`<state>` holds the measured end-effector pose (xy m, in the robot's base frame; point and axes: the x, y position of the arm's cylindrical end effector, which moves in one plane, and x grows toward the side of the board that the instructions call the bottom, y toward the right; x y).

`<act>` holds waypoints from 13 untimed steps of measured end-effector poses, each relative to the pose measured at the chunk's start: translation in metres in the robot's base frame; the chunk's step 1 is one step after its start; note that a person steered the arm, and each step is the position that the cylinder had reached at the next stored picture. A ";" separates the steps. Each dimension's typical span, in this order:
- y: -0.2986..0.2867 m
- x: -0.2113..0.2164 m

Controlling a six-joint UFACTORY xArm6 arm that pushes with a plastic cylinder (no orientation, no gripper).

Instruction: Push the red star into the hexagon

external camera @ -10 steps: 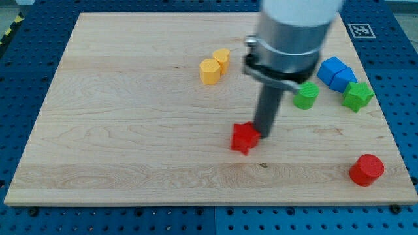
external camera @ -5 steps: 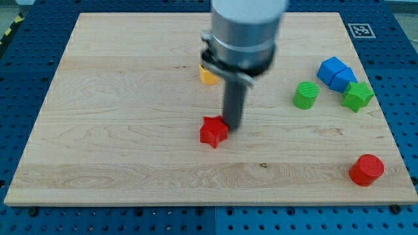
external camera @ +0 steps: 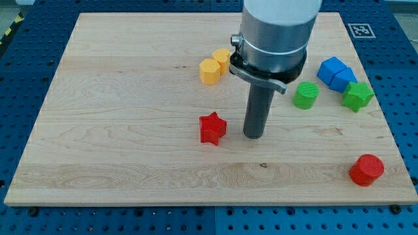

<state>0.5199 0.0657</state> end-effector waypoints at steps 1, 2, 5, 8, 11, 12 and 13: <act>-0.046 0.003; -0.109 -0.012; -0.184 -0.003; -0.196 -0.121; -0.197 -0.049; -0.154 -0.092; -0.125 -0.115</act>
<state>0.4046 -0.0592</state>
